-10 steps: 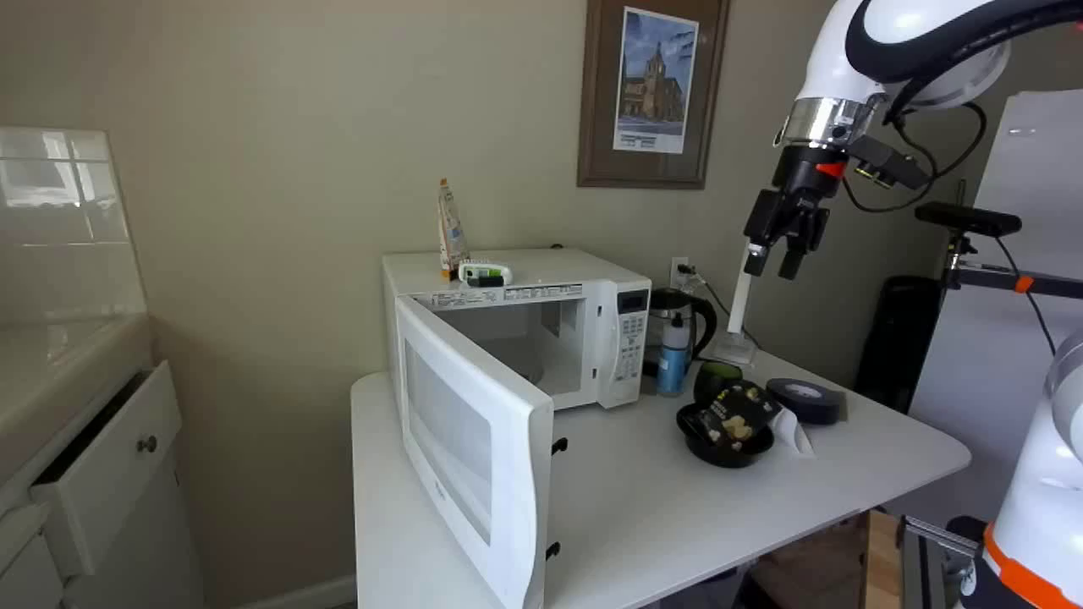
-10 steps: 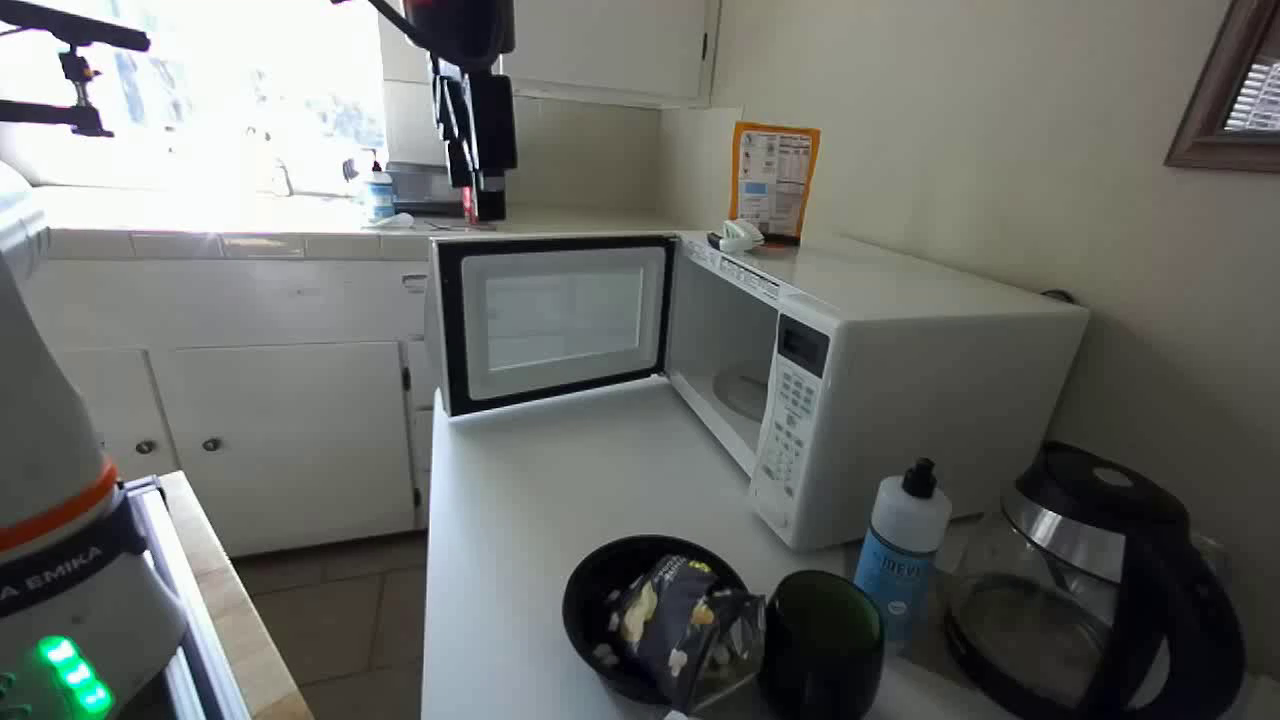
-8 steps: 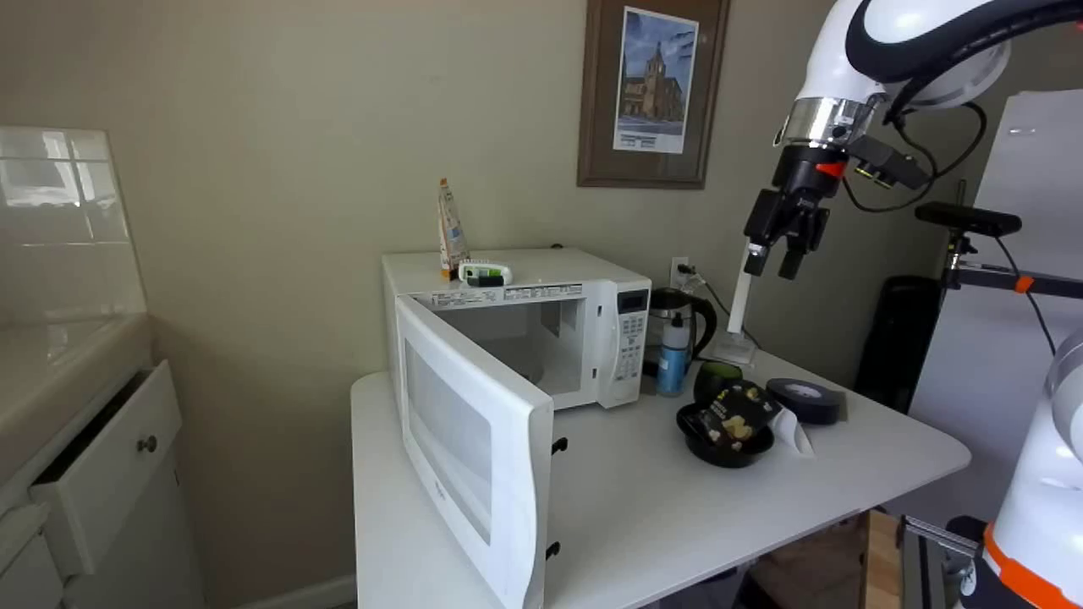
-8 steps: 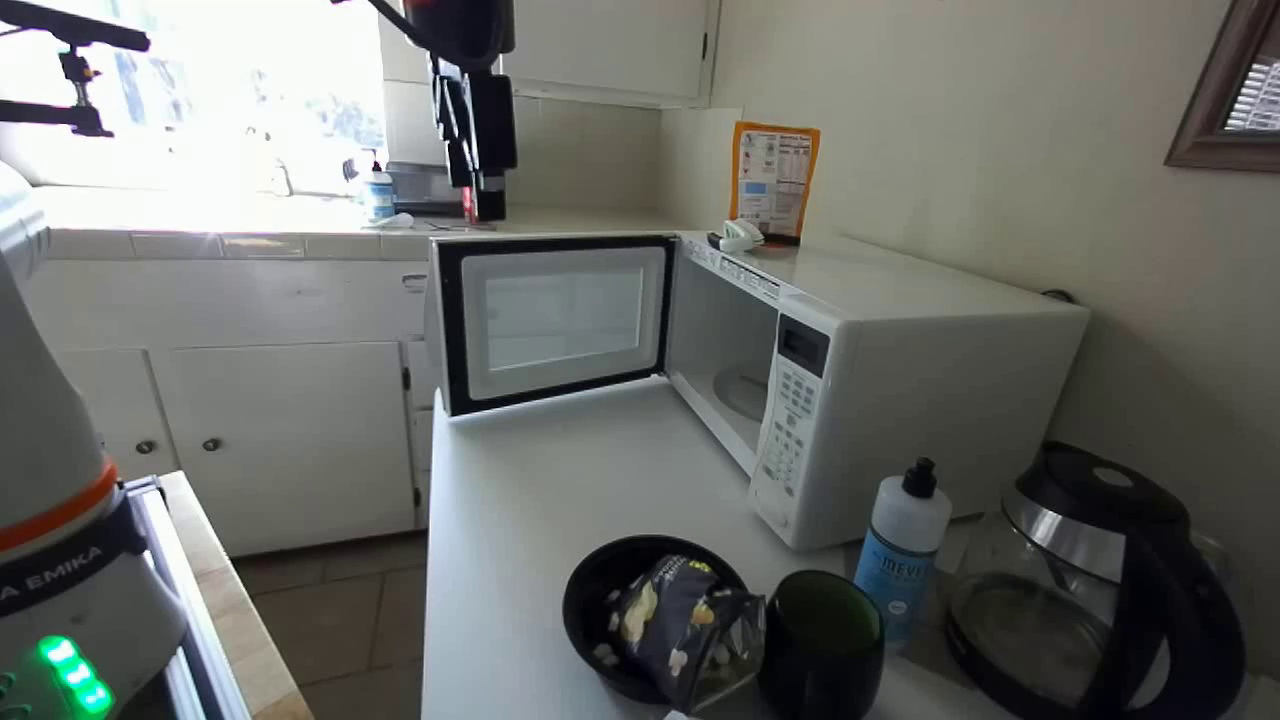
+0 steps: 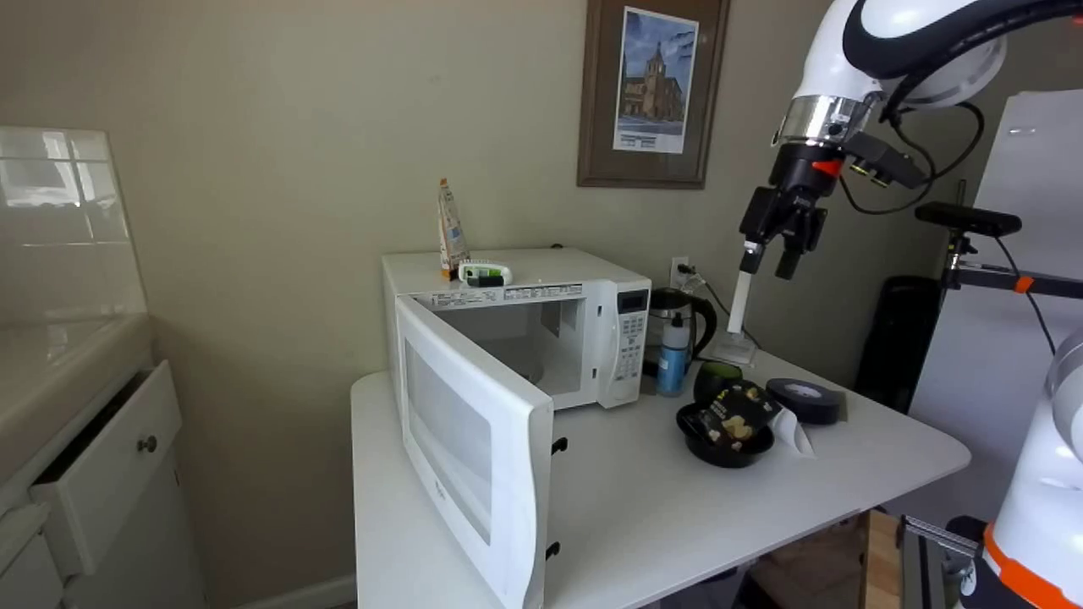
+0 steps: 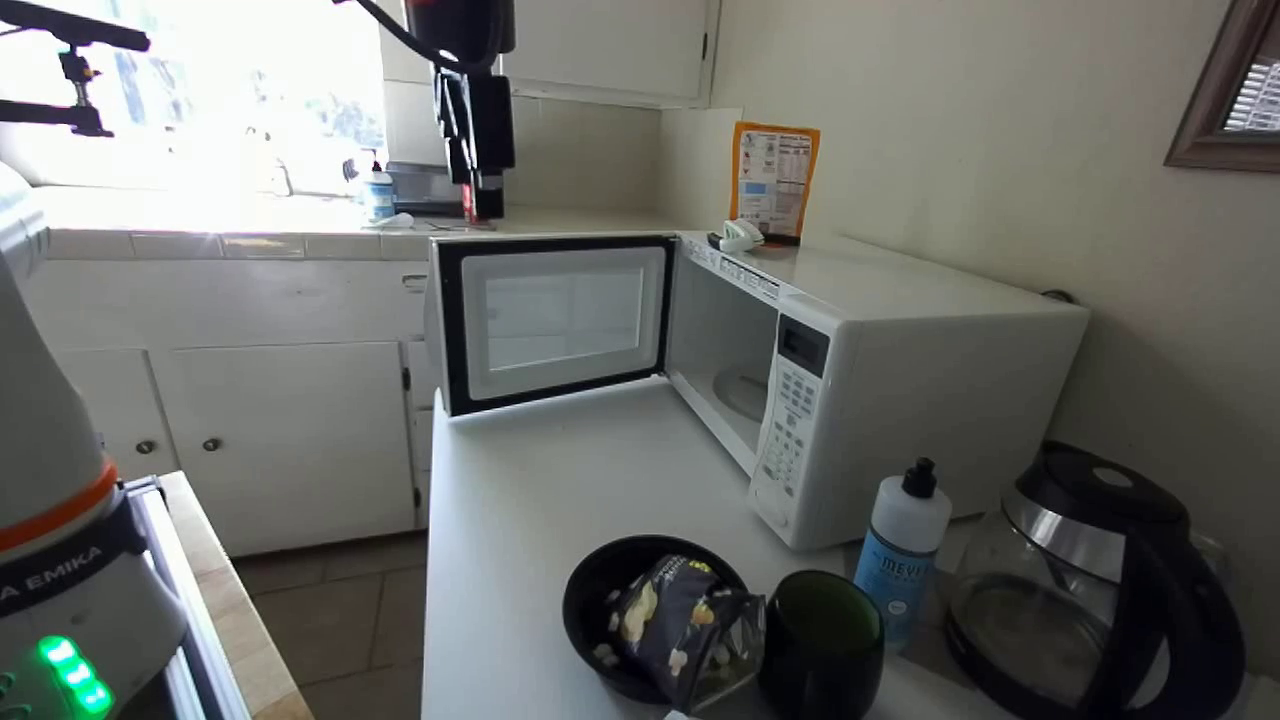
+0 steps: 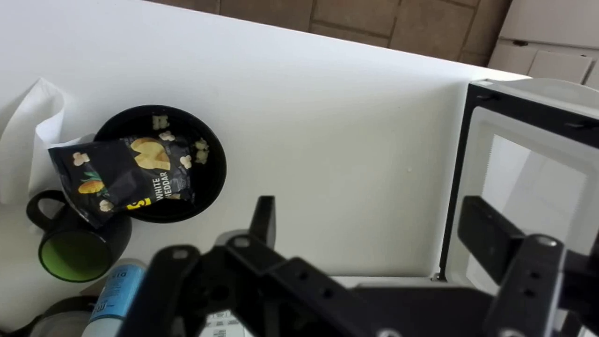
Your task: Empty the popcorn packet into the black bowl
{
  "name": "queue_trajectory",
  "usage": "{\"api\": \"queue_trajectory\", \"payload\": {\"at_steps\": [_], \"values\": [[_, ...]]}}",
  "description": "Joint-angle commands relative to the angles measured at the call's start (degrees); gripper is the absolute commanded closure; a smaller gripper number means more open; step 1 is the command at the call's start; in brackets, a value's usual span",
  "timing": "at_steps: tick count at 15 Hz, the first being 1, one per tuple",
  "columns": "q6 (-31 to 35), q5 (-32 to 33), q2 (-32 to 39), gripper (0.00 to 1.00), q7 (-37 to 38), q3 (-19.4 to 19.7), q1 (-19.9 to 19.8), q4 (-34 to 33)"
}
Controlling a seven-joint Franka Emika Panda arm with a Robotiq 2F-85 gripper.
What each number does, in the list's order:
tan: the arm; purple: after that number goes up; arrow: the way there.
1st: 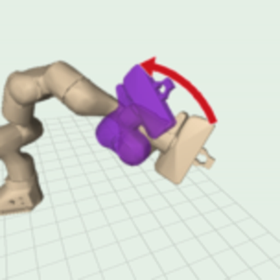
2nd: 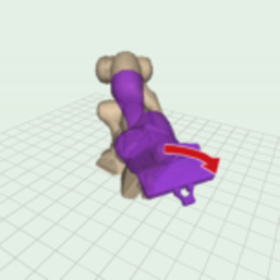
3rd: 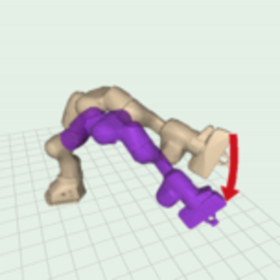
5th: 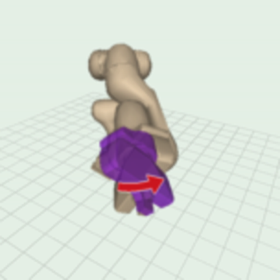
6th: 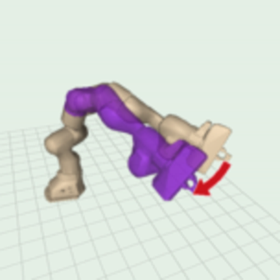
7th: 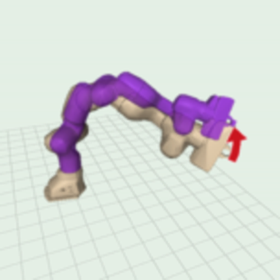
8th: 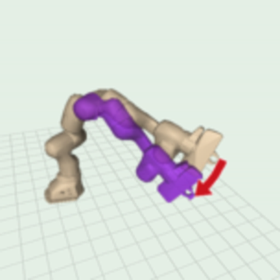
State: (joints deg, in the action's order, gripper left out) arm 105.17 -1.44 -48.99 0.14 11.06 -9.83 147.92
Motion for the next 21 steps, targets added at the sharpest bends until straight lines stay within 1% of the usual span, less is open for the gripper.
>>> {"api": "queue_trajectory", "payload": {"at_steps": [1,3,4,5,6,7,9,13,17,21], "values": [[-4.07,-5.94,8.54,0.00,7.77,-3.10,1.26,-4.98],[-1.26,-7.85,13.49,0.00,13.80,-5.97,0.62,-5.66],[1.08,-7.46,16.08,0.00,16.56,-7.46,-0.03,-5.26],[1.99,-7.39,18.24,0.00,19.47,-8.51,-0.38,-5.70],[5.06,-6.78,21.01,0.00,22.13,-9.30,-0.88,-5.08],[6.72,-6.58,23.35,0.00,24.84,-9.80,-1.19,-5.21],[10.78,-6.02,29.07,0.00,29.10,-9.45,-2.33,-6.09],[15.12,-6.14,38.51,0.00,35.58,-6.59,-4.80,-9.24],[22.94,-7.58,48.19,0.00,44.69,-4.26,-4.57,-12.26],[32.12,-7.77,53.63,0.00,53.78,-1.85,-3.89,-14.36]]}}
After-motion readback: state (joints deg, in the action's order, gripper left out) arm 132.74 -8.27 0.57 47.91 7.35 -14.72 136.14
